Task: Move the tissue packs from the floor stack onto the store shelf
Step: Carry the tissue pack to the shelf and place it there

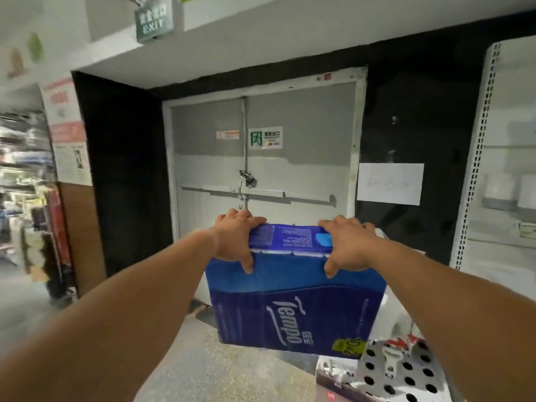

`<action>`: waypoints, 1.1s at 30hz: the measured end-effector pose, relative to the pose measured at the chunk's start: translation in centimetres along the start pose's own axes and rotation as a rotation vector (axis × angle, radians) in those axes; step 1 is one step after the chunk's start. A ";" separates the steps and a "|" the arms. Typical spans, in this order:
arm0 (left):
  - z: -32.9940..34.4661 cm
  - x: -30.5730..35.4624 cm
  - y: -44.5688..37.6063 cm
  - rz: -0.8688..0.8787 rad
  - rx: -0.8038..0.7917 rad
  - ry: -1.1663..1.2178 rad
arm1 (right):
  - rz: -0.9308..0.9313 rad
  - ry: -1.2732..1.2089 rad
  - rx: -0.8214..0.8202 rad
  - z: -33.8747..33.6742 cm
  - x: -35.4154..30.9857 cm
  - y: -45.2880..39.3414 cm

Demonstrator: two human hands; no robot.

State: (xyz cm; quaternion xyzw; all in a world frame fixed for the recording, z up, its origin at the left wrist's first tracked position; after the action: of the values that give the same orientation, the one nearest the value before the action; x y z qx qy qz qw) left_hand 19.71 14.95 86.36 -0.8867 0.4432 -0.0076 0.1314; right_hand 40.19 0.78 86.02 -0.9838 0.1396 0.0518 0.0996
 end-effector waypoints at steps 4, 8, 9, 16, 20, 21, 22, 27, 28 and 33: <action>0.9 -5.3 2.0 -0.075 -0.019 0.021 | -0.075 -0.028 -0.025 2.0 -4.5 -3.2; 2.2 -11.9 3.7 -0.152 -0.050 0.040 | -0.140 -0.052 -0.060 4.3 -10.1 -7.4; 2.4 -13.8 4.1 -0.175 -0.062 0.040 | -0.156 -0.063 -0.066 4.9 -11.7 -8.7; 2.9 -28.7 6.2 -0.297 -0.092 0.001 | -0.277 -0.139 -0.099 8.5 -24.1 -18.7; 3.6 -36.9 7.5 -0.363 -0.113 -0.077 | -0.344 -0.170 -0.104 11.3 -31.2 -24.2; 4.0 -39.0 8.0 -0.388 -0.129 -0.089 | -0.360 -0.170 -0.123 12.3 -33.1 -25.6; 4.5 -41.1 8.5 -0.413 -0.144 -0.096 | -0.379 -0.177 -0.140 13.3 -35.0 -27.0; 7.3 -51.3 9.6 -0.526 -0.226 -0.120 | -0.499 -0.218 -0.204 18.4 -43.7 -35.3; 8.0 -53.2 9.7 -0.553 -0.241 -0.130 | -0.522 -0.217 -0.215 19.5 -45.3 -37.0; 10.5 -62.9 9.2 -0.691 -0.288 -0.168 | -0.650 -0.221 -0.253 23.9 -53.9 -46.4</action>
State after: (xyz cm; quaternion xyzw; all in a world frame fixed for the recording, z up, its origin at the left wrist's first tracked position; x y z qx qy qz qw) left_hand -24.32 61.58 80.51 -0.9907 0.1025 0.0837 0.0312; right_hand 0.15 63.73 78.14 -0.9698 -0.1996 0.1402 0.0030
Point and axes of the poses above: each hand's wrist, its own y-axis away from the middle knuckle, its own z-axis out of the palm, x = y × z, the point moved 4 cm from there along -y, towards the middle knuckle, and after that the axes turned 7 degrees about -y, right-handed, at the moved point
